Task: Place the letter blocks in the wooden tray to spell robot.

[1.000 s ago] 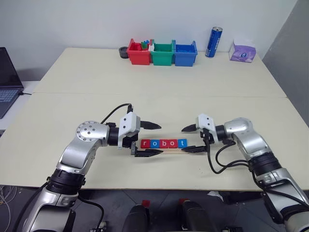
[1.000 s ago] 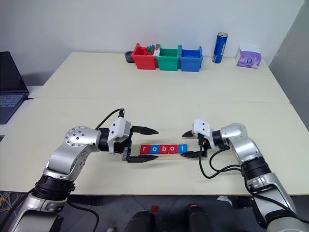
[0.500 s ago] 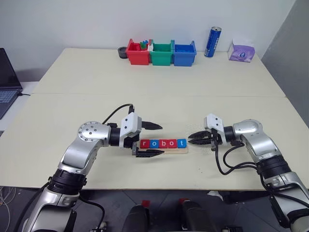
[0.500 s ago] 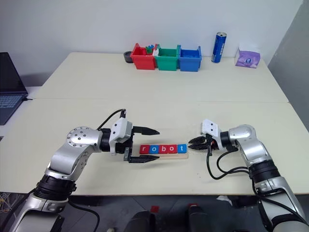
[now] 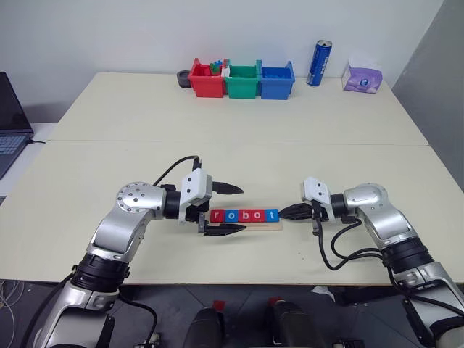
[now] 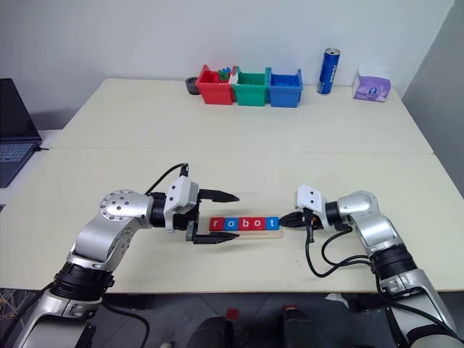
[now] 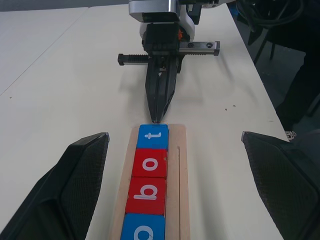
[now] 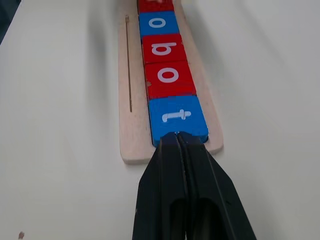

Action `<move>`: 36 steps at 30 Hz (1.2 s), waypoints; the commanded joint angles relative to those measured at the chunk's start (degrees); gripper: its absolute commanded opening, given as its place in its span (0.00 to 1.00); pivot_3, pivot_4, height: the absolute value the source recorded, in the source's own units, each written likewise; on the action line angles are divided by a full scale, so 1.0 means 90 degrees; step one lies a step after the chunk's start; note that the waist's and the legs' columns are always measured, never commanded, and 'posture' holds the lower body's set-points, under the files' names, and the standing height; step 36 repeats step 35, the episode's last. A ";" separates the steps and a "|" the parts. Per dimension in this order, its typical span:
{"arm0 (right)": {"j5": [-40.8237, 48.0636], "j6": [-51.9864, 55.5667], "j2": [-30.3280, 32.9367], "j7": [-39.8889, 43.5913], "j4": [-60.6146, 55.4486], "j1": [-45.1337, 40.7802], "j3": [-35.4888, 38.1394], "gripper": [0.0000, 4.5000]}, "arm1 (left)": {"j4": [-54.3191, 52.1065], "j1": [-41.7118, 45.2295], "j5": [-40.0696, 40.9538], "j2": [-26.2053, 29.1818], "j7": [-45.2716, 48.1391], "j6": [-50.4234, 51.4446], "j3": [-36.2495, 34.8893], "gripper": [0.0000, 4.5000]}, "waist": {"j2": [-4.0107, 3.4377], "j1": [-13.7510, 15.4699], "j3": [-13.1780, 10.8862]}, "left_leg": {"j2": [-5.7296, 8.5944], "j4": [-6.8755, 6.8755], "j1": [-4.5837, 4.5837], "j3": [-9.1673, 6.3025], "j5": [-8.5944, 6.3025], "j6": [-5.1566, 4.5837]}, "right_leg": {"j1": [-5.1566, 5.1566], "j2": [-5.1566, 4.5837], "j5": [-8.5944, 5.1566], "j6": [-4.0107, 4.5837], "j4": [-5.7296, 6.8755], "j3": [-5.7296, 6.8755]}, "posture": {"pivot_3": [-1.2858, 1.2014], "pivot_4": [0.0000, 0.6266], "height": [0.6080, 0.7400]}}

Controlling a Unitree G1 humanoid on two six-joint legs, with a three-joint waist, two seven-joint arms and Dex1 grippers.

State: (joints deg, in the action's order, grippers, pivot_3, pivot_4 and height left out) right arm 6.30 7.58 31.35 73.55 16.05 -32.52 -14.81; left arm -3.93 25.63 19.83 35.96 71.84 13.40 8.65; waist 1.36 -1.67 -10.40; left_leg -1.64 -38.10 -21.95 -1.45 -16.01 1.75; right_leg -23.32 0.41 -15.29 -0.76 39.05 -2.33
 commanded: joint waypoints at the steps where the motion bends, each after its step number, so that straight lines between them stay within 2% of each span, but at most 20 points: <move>1: 0.0031 -0.0041 -0.0041 -0.0052 -0.0185 -0.0035 0.0006 0.01 | -0.0243 0.0073 0.0047 0.0060 -0.0017 -0.0007 -0.0065 1.00 | 0.0000 0.0000 0.0000 | 0.0000 0.0000 0.0000 0.0000 0.0000 0.0000 | 0.0000 0.0000 0.0000 0.0000 0.0000 0.0001 | 0.52 0.24 1.00; 12: 0.0025 -0.0001 -0.0090 -0.0052 -0.0193 -0.0111 0.0022 0.01 | -0.0271 0.0066 0.0055 0.0079 -0.0040 0.0028 -0.0082 1.00 | 0.0000 0.0000 0.0000 | 0.0000 0.0000 0.0000 0.0000 0.0000 0.0000 | 0.0000 0.0000 0.0000 0.0000 0.0000 0.0001 | 0.52 0.24 1.00; 19: 0.0432 0.0835 0.0176 -0.0060 -0.1127 0.0029 0.0329 0.01 | -0.0490 -0.0158 0.0296 0.0243 -0.0157 0.0417 -0.0330 1.00 | 0.0000 -0.0005 0.0000 | -0.0003 0.0000 0.0000 -0.0006 0.0000 0.0000 | 0.0000 0.0000 0.0000 0.0000 0.0000 0.0000 | 0.52 0.24 1.00; 22: 0.0707 0.1338 0.0403 -0.0116 -0.1831 0.0313 0.0490 0.14 | -0.0626 -0.0516 0.0390 0.0576 -0.0331 0.0708 -0.0744 1.00 | 0.0000 -0.0007 0.0000 | -0.0005 0.0002 0.0000 -0.0015 0.0000 0.0000 | 0.0000 0.0000 0.0000 0.0000 0.0000 -0.0002 | 0.52 0.24 1.00; 24: 0.0826 0.1547 0.0545 -0.0158 -0.2189 0.0505 0.0550 0.28 | -0.0744 -0.0797 0.0422 0.0787 -0.0460 0.0771 -0.1018 1.00 | -0.0001 -0.0009 0.0000 | -0.0006 0.0005 0.0001 -0.0020 0.0000 0.0000 | 0.0000 0.0000 -0.0001 0.0000 -0.0001 -0.0002 | 0.52 0.24 1.00; 28: 0.1067 0.1976 0.0855 -0.0283 -0.2788 0.0840 0.0724 0.59 | -0.1194 -0.1834 0.0737 0.1608 -0.0451 0.1463 -0.1890 1.00 | -0.0003 -0.0027 -0.0002 | -0.0012 0.0008 0.0004 -0.0023 -0.0001 -0.0001 | 0.0000 -0.0002 -0.0002 -0.0001 -0.0002 -0.0004 | 0.52 0.24 1.00; 33: 0.1203 0.2444 0.1007 -0.0448 -0.3052 0.0893 0.0703 0.99 | -0.1485 -0.2656 0.0805 0.1985 -0.0509 0.1559 -0.2520 1.00 | -0.0003 -0.0007 -0.0003 | -0.0012 0.0005 0.0007 -0.0016 0.0000 0.0000 | -0.0001 -0.0004 -0.0002 -0.0002 -0.0003 -0.0001 | 0.52 0.24 1.00; 36: 0.1269 0.2576 0.1053 -0.0437 -0.3115 0.0883 0.0687 0.99 | -0.1640 -0.2879 0.0830 0.2017 -0.0539 0.1570 -0.2620 1.00 | -0.0003 -0.0003 -0.0003 | -0.0012 0.0005 0.0006 -0.0011 0.0000 0.0000 | -0.0001 -0.0006 -0.0003 -0.0002 -0.0004 0.0000 | 0.52 0.24 1.00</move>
